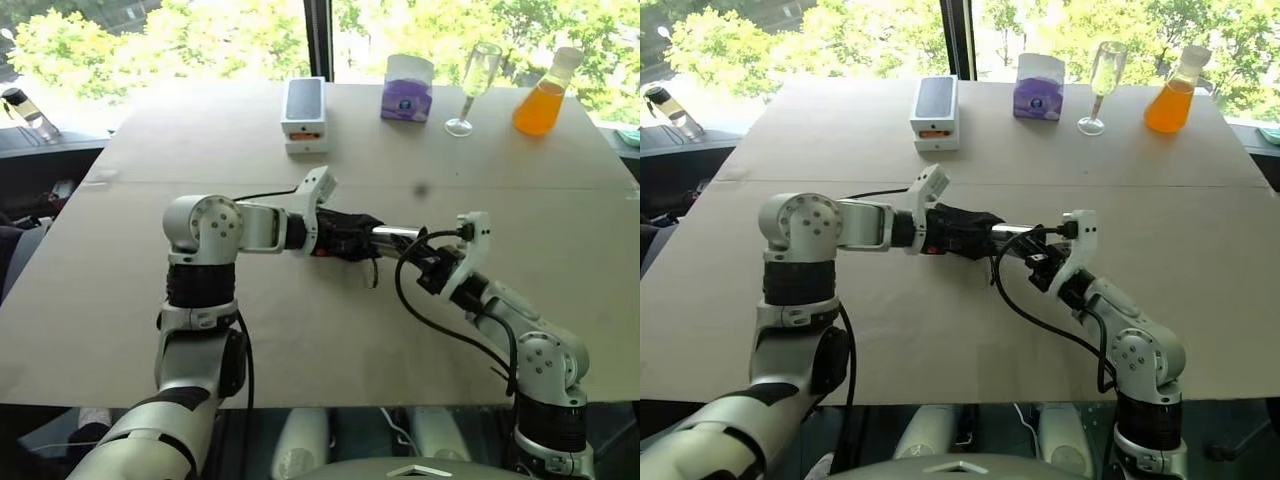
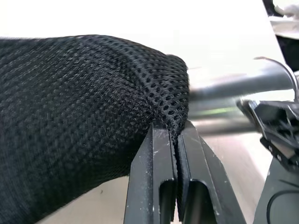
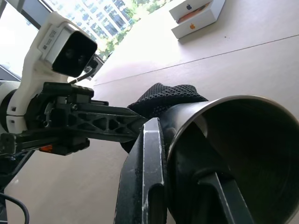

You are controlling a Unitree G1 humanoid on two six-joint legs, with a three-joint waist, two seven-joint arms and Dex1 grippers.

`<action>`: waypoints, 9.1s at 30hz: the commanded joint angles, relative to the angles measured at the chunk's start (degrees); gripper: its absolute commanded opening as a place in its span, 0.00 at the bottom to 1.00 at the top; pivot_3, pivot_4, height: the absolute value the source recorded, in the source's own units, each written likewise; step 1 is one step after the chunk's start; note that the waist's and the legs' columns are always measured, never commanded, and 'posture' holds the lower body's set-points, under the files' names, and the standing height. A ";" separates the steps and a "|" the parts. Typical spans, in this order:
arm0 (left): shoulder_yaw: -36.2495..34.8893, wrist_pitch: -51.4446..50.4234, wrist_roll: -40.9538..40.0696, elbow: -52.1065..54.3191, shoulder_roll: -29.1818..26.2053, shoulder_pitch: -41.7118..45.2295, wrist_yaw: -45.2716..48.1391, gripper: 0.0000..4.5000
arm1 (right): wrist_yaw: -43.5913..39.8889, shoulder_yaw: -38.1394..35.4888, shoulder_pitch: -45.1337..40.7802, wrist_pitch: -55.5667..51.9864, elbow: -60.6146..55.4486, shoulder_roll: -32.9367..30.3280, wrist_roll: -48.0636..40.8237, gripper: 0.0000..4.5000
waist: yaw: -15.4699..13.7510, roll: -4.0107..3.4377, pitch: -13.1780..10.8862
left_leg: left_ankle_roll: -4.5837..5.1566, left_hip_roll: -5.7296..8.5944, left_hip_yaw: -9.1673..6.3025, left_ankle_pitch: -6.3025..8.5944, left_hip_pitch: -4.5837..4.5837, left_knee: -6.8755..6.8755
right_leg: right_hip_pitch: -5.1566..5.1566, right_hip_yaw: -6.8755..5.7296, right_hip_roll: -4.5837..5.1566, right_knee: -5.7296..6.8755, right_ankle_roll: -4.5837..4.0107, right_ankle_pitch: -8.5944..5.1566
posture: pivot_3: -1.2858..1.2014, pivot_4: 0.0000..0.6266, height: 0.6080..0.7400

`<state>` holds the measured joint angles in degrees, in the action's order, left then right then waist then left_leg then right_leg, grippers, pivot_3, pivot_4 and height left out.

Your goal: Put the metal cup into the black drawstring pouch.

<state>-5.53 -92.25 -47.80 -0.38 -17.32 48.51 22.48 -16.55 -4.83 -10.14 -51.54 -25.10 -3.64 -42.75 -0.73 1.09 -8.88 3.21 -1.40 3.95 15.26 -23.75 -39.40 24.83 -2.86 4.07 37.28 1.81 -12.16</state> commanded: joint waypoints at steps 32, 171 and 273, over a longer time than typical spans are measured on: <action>-22.54 -0.25 -21.75 -8.91 11.37 -0.43 -17.64 0.00 | 7.04 -5.84 -3.52 0.10 7.38 7.46 -29.68 0.00 | 1.41 -0.04 -0.03 | 0.02 -0.01 0.04 0.01 0.02 0.08 | 0.02 0.28 -0.04 -0.06 0.01 0.01 | 0.52 0.24 0.98; 4.18 32.82 7.26 -0.86 8.98 -7.19 -2.70 0.00 | -20.64 16.82 -13.68 35.69 14.84 -23.49 47.15 0.35 | 0.10 -0.04 -0.10 | -0.23 0.07 -0.36 -0.14 0.00 0.17 | -0.23 -0.37 -0.03 -0.36 -0.01 0.01 | 0.52 0.24 0.98; 14.42 47.43 12.86 16.28 -15.87 -15.28 33.06 0.52 | -18.29 6.58 -15.40 -3.20 -11.53 -38.45 20.01 0.00 | -0.10 -0.03 -0.16 | -0.15 0.07 -0.34 -0.10 -0.05 0.13 | -0.17 -0.33 -0.06 -0.38 0.00 -0.01 | 0.52 0.24 0.98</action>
<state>8.12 -47.37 -36.38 16.92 -34.30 31.31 55.84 -32.94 3.40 -23.57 -55.18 -34.93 -40.34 -22.08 -0.83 1.06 -9.04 3.08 -1.31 3.62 15.17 -23.80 -39.27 24.66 -3.19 4.02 36.90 1.81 -12.17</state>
